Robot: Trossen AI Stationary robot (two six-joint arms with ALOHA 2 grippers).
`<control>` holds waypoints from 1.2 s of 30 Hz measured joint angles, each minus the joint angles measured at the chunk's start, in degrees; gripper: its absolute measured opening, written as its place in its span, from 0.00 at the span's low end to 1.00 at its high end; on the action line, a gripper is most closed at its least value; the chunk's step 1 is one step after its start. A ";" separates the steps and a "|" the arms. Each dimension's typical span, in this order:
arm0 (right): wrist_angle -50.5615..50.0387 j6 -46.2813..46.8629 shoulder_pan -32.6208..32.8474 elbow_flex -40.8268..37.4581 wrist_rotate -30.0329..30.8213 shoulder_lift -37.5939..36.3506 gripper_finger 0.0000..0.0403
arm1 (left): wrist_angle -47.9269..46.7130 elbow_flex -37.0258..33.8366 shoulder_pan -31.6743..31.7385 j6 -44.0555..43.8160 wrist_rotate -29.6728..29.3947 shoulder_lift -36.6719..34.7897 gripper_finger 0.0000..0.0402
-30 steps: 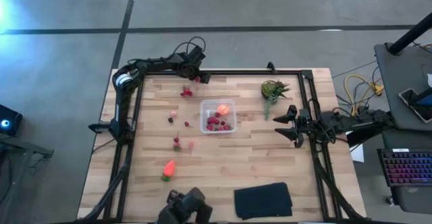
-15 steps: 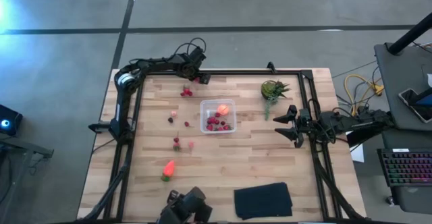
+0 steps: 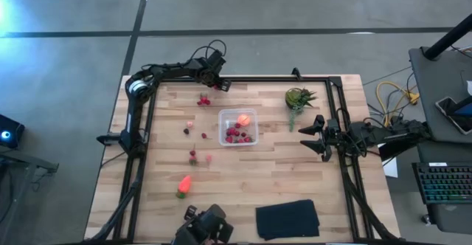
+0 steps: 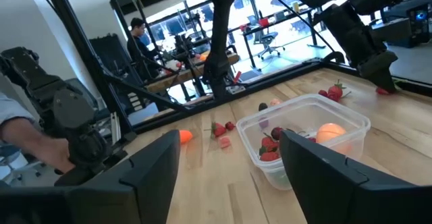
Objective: Pick and placing Produce into tupperware
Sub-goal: Put the strawberry into the transparent bin
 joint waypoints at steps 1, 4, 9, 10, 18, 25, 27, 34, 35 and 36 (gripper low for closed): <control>0.00 0.00 0.00 0.00 0.00 0.02 0.61 | -0.02 0.00 0.00 0.16 -0.09 0.00 0.32; 0.00 0.00 -0.01 0.00 0.00 0.01 0.61 | -0.26 0.07 -0.02 1.59 -0.13 0.00 0.30; -0.01 0.00 0.00 0.00 0.00 0.00 0.60 | -0.91 0.07 -0.04 1.95 -0.08 -0.11 0.31; -0.01 0.00 0.00 0.00 0.00 0.00 0.60 | -1.24 0.07 -0.08 1.99 0.06 -0.26 0.31; -0.01 0.00 0.00 0.00 0.00 0.00 0.61 | -5.05 0.05 -2.59 6.51 7.18 -5.70 0.31; -0.01 0.00 -0.02 0.00 0.00 0.01 0.61 | -6.85 -0.55 -11.01 10.86 15.00 -15.32 0.31; 0.02 0.00 0.00 0.00 0.00 0.04 0.61 | -8.10 -0.57 -14.45 11.86 15.03 -17.23 0.31; 0.01 0.00 -0.01 0.00 -0.01 0.02 0.60 | -12.66 -0.76 -25.23 10.82 14.26 -17.62 0.31; -0.01 0.00 0.00 0.00 -0.02 0.00 0.60 | -13.07 -0.81 -26.35 10.23 13.22 -17.13 0.31; -0.01 0.00 0.00 0.00 -0.02 0.00 0.60 | -13.03 -0.83 -27.46 9.26 11.64 -16.67 0.31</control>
